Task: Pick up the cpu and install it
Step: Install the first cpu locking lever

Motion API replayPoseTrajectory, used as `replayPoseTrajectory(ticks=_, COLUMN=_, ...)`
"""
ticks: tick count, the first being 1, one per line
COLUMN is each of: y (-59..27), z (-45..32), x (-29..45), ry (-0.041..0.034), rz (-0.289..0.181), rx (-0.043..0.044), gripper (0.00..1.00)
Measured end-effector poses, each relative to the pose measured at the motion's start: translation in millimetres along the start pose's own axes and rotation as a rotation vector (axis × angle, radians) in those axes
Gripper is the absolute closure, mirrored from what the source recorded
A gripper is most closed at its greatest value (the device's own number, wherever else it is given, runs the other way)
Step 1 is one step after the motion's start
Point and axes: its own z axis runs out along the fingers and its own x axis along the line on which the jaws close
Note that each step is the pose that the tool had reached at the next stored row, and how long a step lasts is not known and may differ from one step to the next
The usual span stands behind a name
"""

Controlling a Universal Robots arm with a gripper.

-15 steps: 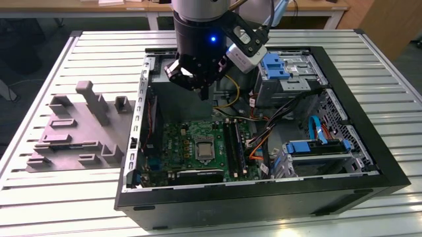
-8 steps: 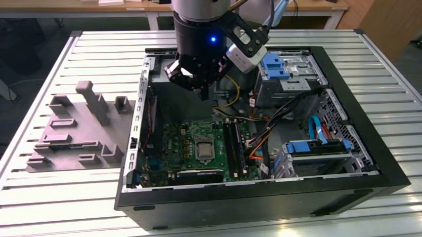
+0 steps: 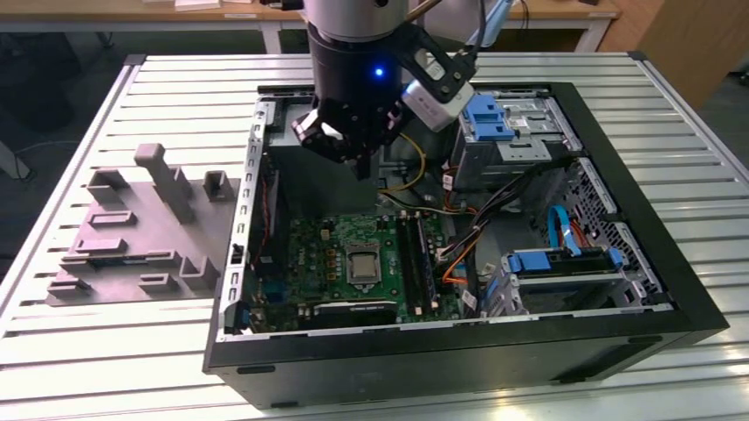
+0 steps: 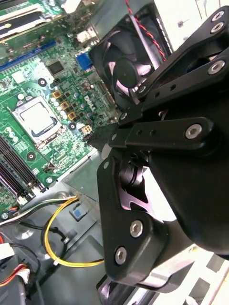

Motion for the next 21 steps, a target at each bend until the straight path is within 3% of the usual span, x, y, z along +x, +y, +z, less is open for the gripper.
replayPoseTrajectory(ticks=4, y=-0.9, z=5.0, x=-1.4, ry=0.0016, rz=-0.053, rx=-0.0012, gripper=0.89)
replayPoseTrajectory(ticks=9, y=-9.0, z=14.9, x=-20.4, ry=0.0018, rz=-0.053, rx=-0.0008, gripper=0.89)
replayPoseTrajectory(ticks=15, y=-11.9, z=22.5, x=-33.6, ry=0.0071, rz=-0.053, rx=0.0105, gripper=0.89)
replayPoseTrajectory(ticks=18, y=-13.1, z=27.9, x=-40.5, ry=0.0075, rz=-0.053, rx=0.0115, gripper=0.89)
replayPoseTrajectory(ticks=21, y=-12.7, z=33.5, x=-41.6, ry=0.0084, rz=-0.079, rx=0.0108, gripper=0.89)
